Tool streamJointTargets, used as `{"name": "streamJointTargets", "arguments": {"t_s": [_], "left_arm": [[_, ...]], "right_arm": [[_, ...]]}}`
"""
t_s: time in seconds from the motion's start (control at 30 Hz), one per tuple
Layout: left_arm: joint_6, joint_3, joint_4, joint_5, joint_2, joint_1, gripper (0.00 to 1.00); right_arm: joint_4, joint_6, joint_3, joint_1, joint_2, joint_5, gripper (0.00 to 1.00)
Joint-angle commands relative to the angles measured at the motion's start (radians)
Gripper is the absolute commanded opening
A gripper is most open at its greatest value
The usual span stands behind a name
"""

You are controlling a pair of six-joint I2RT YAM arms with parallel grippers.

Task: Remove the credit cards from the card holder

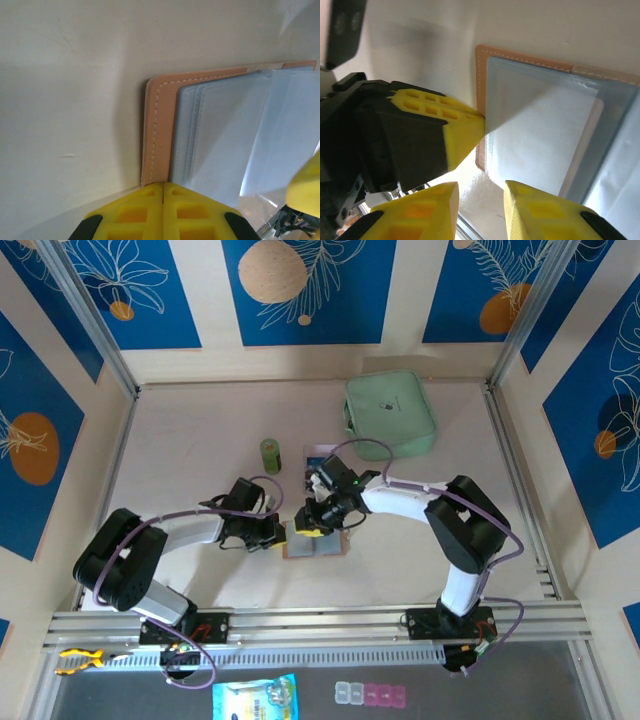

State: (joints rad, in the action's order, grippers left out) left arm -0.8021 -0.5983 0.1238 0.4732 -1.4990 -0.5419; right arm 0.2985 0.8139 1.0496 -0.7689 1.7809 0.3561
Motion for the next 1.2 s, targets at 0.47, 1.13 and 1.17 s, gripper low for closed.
{"name": "streamJointTargets", "arguments": {"t_s": [0.47,1.13,1.17], "left_arm": [[0.033,0.017,0.054,-0.027,0.016,-0.009,0.00],[-0.002,-0.033,0.048,-0.015,0.078,-0.011,0.11],[-0.017,-0.033,0.030,-0.002,0.079,-0.014,0.15]], "right_arm": [[0.135,-0.034,0.038,-0.015,0.075,-0.077,0.32],[0.019,-0.015,-0.064,0.036,0.051,0.001,0.31],[0.008,-0.012,-0.070,0.038,0.051,0.008,0.31]]}}
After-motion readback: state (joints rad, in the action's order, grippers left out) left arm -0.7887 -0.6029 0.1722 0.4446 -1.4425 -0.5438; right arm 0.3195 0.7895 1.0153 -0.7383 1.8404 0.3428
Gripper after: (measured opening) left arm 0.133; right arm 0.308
